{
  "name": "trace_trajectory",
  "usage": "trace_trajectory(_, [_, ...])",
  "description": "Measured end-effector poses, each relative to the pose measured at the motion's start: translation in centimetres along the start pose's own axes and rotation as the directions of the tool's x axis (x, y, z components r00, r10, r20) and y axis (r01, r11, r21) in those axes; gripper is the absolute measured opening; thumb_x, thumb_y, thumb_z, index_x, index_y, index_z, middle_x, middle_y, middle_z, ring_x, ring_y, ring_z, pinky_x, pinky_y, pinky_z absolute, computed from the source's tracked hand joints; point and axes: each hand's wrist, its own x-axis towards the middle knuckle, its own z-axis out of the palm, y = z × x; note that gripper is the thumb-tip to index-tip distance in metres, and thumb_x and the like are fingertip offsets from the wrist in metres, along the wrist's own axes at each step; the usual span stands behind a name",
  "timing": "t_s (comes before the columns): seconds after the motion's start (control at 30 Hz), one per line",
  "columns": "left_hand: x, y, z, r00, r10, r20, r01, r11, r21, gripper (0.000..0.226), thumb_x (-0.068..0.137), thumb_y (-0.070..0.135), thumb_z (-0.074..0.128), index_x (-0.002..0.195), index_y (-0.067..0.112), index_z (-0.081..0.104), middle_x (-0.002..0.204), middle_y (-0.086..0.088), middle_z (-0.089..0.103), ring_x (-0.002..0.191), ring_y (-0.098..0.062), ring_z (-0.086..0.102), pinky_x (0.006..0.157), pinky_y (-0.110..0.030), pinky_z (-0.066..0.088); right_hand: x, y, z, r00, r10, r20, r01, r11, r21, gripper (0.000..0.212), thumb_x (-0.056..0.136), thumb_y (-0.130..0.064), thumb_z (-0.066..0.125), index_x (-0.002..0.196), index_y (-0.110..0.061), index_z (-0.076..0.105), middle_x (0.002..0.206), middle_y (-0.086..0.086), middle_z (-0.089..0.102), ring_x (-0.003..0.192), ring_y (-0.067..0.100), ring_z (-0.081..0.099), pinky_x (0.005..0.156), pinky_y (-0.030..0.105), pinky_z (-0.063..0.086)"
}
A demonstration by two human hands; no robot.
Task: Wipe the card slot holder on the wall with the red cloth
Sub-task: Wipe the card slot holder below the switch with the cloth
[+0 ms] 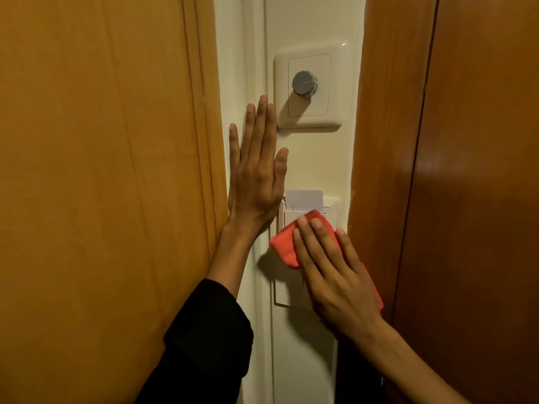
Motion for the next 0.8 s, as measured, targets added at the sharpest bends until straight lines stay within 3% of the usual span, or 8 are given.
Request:
trace_trajectory(0.1, [0.2,-0.3,0.1,1.0,0.007,-0.019,-0.006,1.0,0.009,0.061,0.105,0.031,0.025,0.158,0.003,0.023,0.168,-0.017,0.024,0.158,-0.032,0.018,0.129,-0.047,-0.001,3.4,-1.9,-0.2,0.989,0.137,-0.047,-0.132,0.987,0.096,0.062,0.099,-0.003,0.031,0.16,-0.001,0.02,0.17,0.019,0.015,0.16,0.033,0.007,0.131,0.049,0.003])
trace_trajectory(0.23, [0.0,-0.4,0.2,1.0,0.006,-0.017,-0.006,1.0,0.014,0.06,0.106,0.033,0.022,0.16,0.006,0.019,0.169,-0.015,0.02,0.159,-0.03,0.016,0.13,-0.046,-0.002,1.5,-1.3,-0.1,0.998,-0.026,0.051,0.022,0.998,0.066,0.058,0.105,-0.006,0.004,0.159,-0.002,0.024,0.169,0.019,0.018,0.159,0.034,0.009,0.13,0.05,0.007])
trace_trajectory(0.33, [-0.1,-0.2,0.0,1.0,-0.004,0.008,0.004,1.0,-0.009,0.06,0.108,0.037,0.015,0.162,0.01,0.013,0.171,-0.01,0.014,0.161,-0.026,0.01,0.131,-0.046,-0.004,-1.3,0.8,-0.6,0.99,-0.116,0.08,0.116,0.993,0.004,0.052,0.107,-0.01,0.02,0.158,-0.003,0.029,0.168,0.019,0.022,0.159,0.035,0.009,0.128,0.051,0.01])
trace_trajectory(0.4, [-0.1,0.0,-0.2,1.0,-0.008,0.013,0.009,1.0,-0.014,0.06,0.107,0.034,0.017,0.162,0.009,0.012,0.171,-0.01,0.014,0.162,-0.026,0.009,0.131,-0.046,-0.004,-0.9,1.5,-1.0,0.997,-0.074,0.017,0.074,0.997,0.0,0.064,0.1,-0.014,0.047,0.159,-0.004,0.025,0.17,0.017,0.017,0.159,0.035,0.008,0.129,0.053,0.006])
trace_trajectory(0.47, [0.1,0.1,-0.3,1.0,-0.013,0.008,0.014,1.0,-0.016,0.061,0.106,0.031,0.021,0.161,0.005,0.017,0.17,-0.014,0.017,0.161,-0.029,0.013,0.13,-0.047,-0.003,1.5,1.0,-1.2,0.999,0.026,-0.028,-0.025,0.999,0.047,0.079,0.093,-0.012,0.059,0.161,-0.004,0.018,0.171,0.018,0.012,0.159,0.035,0.007,0.13,0.052,0.003])
trace_trajectory(0.57, [0.2,-0.1,-0.3,1.0,-0.009,0.012,0.009,1.0,-0.015,0.062,0.105,0.032,0.022,0.159,0.001,0.022,0.168,-0.019,0.022,0.158,-0.033,0.017,0.129,-0.048,0.0,4.9,-0.8,-1.1,0.993,0.09,-0.072,-0.082,0.992,0.098,0.07,0.097,-0.007,0.048,0.16,-0.002,0.019,0.17,0.019,0.015,0.159,0.035,0.007,0.13,0.05,0.001])
trace_trajectory(0.7, [0.1,-0.5,0.0,1.0,0.004,-0.005,-0.004,1.0,0.002,0.06,0.107,0.031,0.022,0.161,0.006,0.016,0.17,-0.013,0.016,0.161,-0.028,0.012,0.13,-0.043,-0.005,1.9,0.6,-0.7,0.991,-0.132,0.033,0.132,0.991,0.003,0.054,0.107,-0.011,0.026,0.16,-0.003,0.022,0.17,0.018,0.017,0.159,0.035,0.008,0.13,0.049,0.003])
trace_trajectory(0.8, [-0.2,-0.2,0.2,1.0,0.002,-0.004,-0.003,1.0,-0.016,0.06,0.108,0.031,0.019,0.163,0.01,0.008,0.172,-0.008,0.011,0.162,-0.022,0.006,0.131,-0.039,-0.008,-0.5,2.7,-1.1,0.986,-0.165,0.033,0.167,0.984,-0.067,0.064,0.103,-0.021,0.048,0.16,-0.005,0.024,0.17,0.017,0.016,0.158,0.036,0.012,0.13,0.051,0.004])
